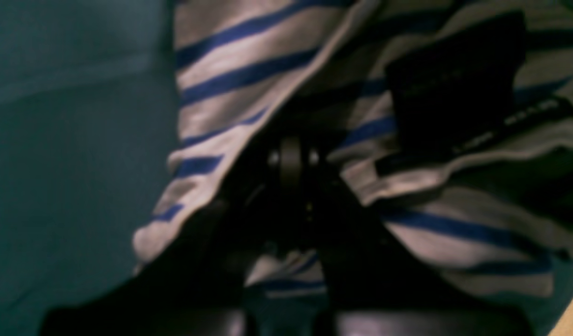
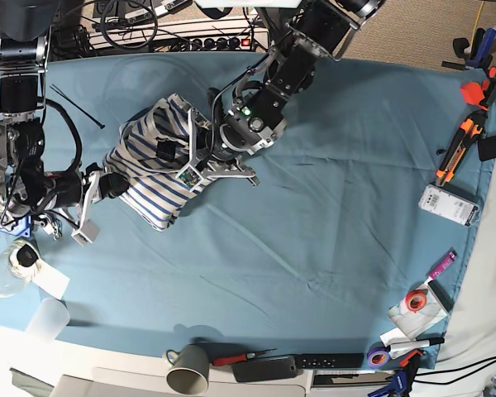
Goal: Fold the T-shirt properly
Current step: 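Move the left gripper over the bundle and grasp its folded edge, then hold the bundle with both grippers and tuck the loose fabric in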
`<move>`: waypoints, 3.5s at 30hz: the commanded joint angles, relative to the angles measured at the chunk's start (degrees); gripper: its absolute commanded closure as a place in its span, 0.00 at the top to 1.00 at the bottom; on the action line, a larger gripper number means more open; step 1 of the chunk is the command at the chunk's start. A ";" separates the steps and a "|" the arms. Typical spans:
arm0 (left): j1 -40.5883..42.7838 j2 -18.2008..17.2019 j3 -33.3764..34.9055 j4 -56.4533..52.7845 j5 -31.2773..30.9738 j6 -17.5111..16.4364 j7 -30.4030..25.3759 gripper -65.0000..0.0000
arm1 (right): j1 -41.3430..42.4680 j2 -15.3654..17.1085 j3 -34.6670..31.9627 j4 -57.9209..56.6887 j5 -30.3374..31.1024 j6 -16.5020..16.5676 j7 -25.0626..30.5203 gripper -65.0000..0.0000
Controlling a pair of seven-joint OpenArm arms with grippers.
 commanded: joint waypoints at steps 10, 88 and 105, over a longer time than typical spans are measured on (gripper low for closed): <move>0.42 0.44 0.09 7.48 -2.29 1.62 8.15 0.00 | 0.68 1.20 0.61 0.57 -0.59 0.24 0.28 0.06; 2.49 -13.73 1.92 22.91 30.64 -29.91 -22.10 0.34 | 4.17 1.18 0.59 0.57 1.62 3.55 1.18 0.06; 2.47 -20.83 18.88 22.86 45.94 -11.74 -23.45 0.31 | 4.17 1.16 0.59 0.55 1.16 3.55 1.14 0.06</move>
